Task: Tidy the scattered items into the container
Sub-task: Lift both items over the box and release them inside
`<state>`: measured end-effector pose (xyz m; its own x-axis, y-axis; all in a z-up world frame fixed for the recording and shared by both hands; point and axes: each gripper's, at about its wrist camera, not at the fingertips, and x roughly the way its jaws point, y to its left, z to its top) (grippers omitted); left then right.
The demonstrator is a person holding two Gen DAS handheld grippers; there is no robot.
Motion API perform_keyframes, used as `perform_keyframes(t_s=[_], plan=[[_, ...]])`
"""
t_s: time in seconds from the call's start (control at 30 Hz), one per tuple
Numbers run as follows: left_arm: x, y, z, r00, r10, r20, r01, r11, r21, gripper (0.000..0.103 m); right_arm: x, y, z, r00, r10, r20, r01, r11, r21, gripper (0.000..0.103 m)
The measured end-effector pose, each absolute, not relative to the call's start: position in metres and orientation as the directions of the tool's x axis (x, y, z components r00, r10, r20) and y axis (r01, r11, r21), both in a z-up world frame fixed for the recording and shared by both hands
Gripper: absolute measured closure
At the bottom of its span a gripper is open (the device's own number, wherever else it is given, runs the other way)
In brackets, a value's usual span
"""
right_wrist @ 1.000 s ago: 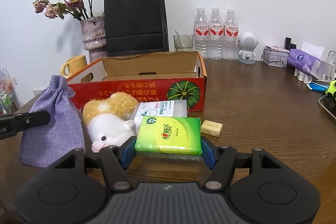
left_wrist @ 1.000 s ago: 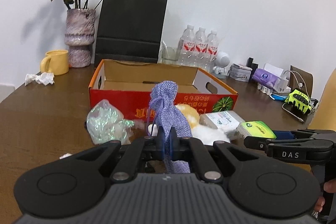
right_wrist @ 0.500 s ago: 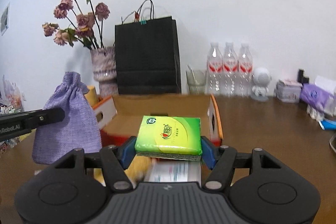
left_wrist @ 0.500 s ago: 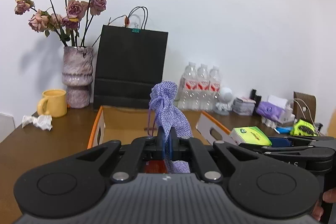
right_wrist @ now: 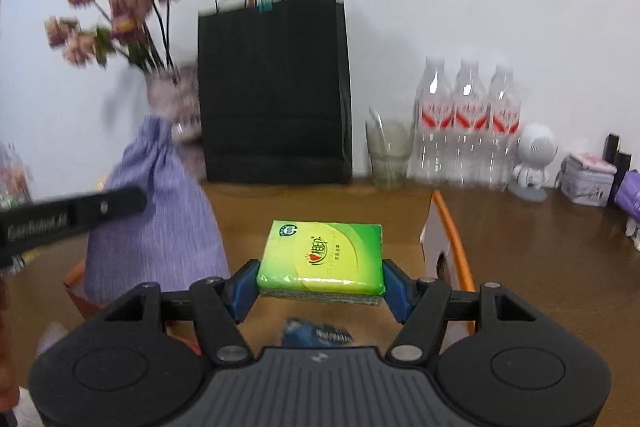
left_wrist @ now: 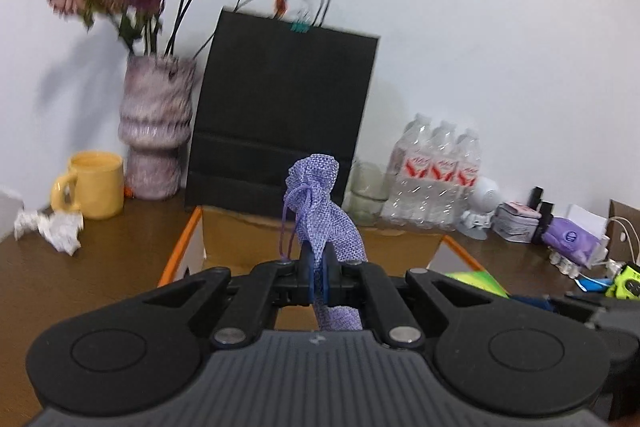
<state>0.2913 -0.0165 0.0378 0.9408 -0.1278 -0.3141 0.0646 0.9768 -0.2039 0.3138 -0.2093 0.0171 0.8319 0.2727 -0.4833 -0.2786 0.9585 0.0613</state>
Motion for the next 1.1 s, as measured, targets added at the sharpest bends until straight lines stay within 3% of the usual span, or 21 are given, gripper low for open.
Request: perform_keyframes(t_s=[0.37,0.43,0.47,0.5,0.7,1.1], plan=[[0.308,-0.024,0.013,0.905,-0.132,-0.404,0.082,0.987,-0.138,0.096,0.324,-0.209,0.001,0.806,0.256,-0.533,-0.269,0.962,0.055,0.038],[0.306,-0.025,0.013,0.904,-0.125,-0.409,0.077,0.988,-0.132,0.065,0.325,-0.209,0.001,0.8,0.258,-0.542,-0.27,0.961,0.058,0.018],[0.305,-0.026,0.015,0.908,-0.109,-0.404,0.064,0.99,-0.124,0.025,0.323,-0.209,0.001,0.803,0.259,-0.537,-0.272,0.961,0.057,0.007],[0.302,-0.027,0.016,0.917,-0.078,-0.391,0.039,0.993,-0.109,0.004,0.322,-0.209,0.001,0.806,0.259,-0.532,-0.273,0.961,0.054,0.005],[0.29,-0.03,0.025,0.939,-0.028,-0.342,0.004,0.997,-0.071,0.0,0.318,-0.211,0.003,0.802,0.254,-0.541,-0.268,0.962,0.054,0.0],[0.286,-0.032,0.027,0.938,-0.022,-0.347,-0.001,0.998,-0.066,0.0,0.312,-0.214,0.006,0.808,0.244,-0.536,-0.258,0.965,0.051,0.0]])
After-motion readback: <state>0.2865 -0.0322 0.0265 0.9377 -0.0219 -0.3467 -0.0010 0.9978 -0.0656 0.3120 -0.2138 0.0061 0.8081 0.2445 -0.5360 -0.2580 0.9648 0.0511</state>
